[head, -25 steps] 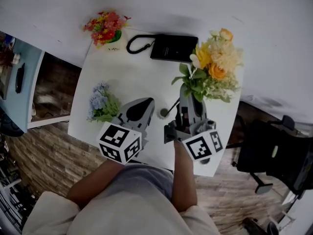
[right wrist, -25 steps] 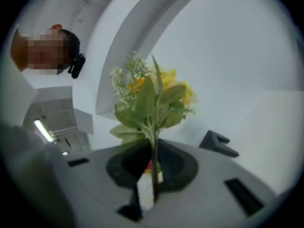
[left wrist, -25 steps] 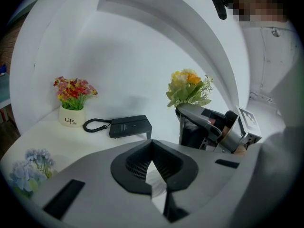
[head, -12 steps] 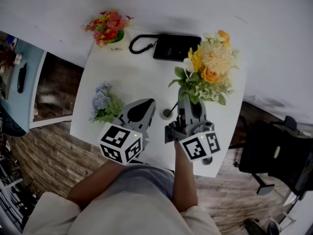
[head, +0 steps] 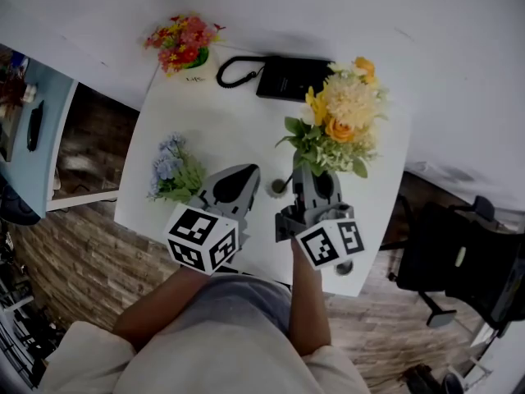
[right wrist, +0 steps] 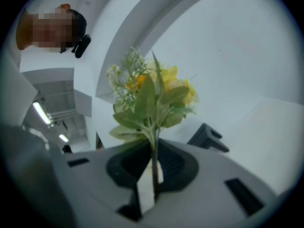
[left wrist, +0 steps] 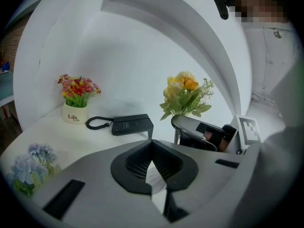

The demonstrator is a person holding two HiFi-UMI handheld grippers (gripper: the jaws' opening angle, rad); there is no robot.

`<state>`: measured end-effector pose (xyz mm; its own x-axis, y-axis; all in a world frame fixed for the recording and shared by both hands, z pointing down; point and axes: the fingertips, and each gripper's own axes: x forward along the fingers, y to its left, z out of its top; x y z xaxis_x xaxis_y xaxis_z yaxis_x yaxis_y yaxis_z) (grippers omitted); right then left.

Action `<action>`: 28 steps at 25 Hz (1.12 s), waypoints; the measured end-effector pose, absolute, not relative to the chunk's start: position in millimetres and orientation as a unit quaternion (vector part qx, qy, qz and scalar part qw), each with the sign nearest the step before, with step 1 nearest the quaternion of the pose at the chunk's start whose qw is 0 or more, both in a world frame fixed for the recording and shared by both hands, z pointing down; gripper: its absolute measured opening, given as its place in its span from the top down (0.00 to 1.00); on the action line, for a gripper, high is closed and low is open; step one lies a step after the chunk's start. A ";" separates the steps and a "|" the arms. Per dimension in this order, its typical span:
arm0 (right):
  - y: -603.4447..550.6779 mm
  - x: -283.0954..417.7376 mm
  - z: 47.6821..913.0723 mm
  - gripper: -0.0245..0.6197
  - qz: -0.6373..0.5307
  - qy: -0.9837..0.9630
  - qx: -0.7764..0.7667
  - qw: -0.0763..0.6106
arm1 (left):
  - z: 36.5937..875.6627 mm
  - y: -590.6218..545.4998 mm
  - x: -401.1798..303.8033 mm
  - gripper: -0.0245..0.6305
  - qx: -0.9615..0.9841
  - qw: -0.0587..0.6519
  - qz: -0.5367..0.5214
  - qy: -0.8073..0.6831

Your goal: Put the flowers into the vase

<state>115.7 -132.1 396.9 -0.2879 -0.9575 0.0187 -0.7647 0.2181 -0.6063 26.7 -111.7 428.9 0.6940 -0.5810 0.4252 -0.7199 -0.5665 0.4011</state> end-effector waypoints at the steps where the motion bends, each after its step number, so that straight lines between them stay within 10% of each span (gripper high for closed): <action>1: -131.4 115.1 399.0 0.88 -0.262 0.759 -0.568 0.179 | 429.1 -111.3 26.9 0.93 0.876 0.281 0.123 -0.372; 28: -97.7 86.8 427.2 0.88 -0.233 0.799 -0.552 0.055 | 427.3 -103.2 25.1 0.93 0.870 0.285 0.115 -0.385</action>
<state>86.8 -97.7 427.2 -0.3845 -0.9076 0.1687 -0.8561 0.2821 -0.4330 25.1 -103.2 427.3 0.6763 -0.6049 0.4203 -0.7363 -0.5403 0.4073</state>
